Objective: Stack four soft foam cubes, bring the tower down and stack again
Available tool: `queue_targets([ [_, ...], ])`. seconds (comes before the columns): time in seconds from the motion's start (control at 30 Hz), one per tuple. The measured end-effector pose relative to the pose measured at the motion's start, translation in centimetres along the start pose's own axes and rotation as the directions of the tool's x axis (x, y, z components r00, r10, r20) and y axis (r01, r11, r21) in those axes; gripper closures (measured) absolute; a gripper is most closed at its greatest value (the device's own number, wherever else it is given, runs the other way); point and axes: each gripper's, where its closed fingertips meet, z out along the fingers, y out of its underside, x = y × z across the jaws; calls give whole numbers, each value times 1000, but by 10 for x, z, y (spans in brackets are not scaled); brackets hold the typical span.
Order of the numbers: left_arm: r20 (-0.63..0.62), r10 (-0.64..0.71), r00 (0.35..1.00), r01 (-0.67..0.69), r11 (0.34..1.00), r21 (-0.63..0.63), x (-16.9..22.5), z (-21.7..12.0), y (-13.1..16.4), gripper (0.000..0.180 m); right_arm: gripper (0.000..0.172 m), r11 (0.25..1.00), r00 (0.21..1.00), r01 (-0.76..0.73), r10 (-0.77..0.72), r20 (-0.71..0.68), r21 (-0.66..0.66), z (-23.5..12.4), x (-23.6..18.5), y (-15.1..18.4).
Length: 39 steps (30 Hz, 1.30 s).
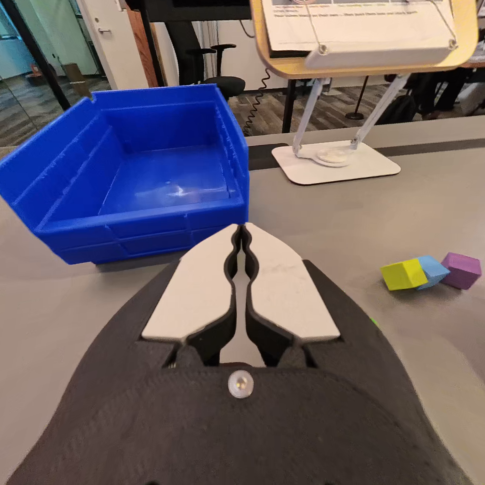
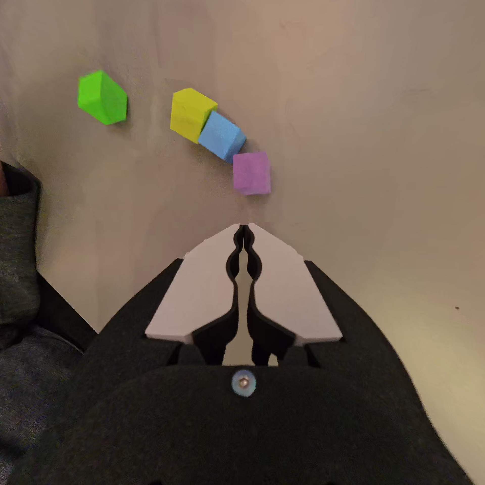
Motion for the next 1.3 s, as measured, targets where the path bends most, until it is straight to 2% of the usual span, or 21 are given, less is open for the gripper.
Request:
queue_targets([
  [0.1,-8,-31,999,31,999,8,-4,-1,0,180,172,1000,1000,-7,8,-2,28,-8,6,6],
  [0.33,-32,11,999,-12,1000,-13,6,3,4,180,172,997,999,-42,42,5,69,-14,18,25],
  [0.4,-72,11,997,-12,1000,-9,13,3,4,180,172,996,999,-51,51,7,80,-13,22,31],
  [0.5,-207,16,978,-20,1000,-19,36,7,8,179,172,994,998,-64,64,4,85,-10,30,42],
  [0.63,-341,65,938,-94,993,-69,61,2,19,167,172,994,997,-69,71,-14,89,-6,43,49],
  [0.73,-416,113,902,-166,982,-93,73,-11,18,150,172,991,997,-61,65,-30,123,-9,50,46],
  [0.8,-475,149,867,-242,960,-140,81,-19,27,133,172,990,997,-40,49,-62,138,-9,56,44],
  [0.9,-562,201,802,-347,923,-166,95,-33,40,124,172,989,996,-31,42,-73,145,-6,59,45],
  [1.0,-648,207,733,-407,897,-173,112,-43,56,120,172,990,995,-9,22,-95,137,-3,61,46],
  [1.2,-748,184,638,-484,851,-203,135,-51,90,113,172,989,996,-7,20,-87,145,-2,61,45],
  [1.3,-758,197,621,-528,821,-219,138,-49,102,113,172,990,996,-8,20,-83,144,0,62,46],
])
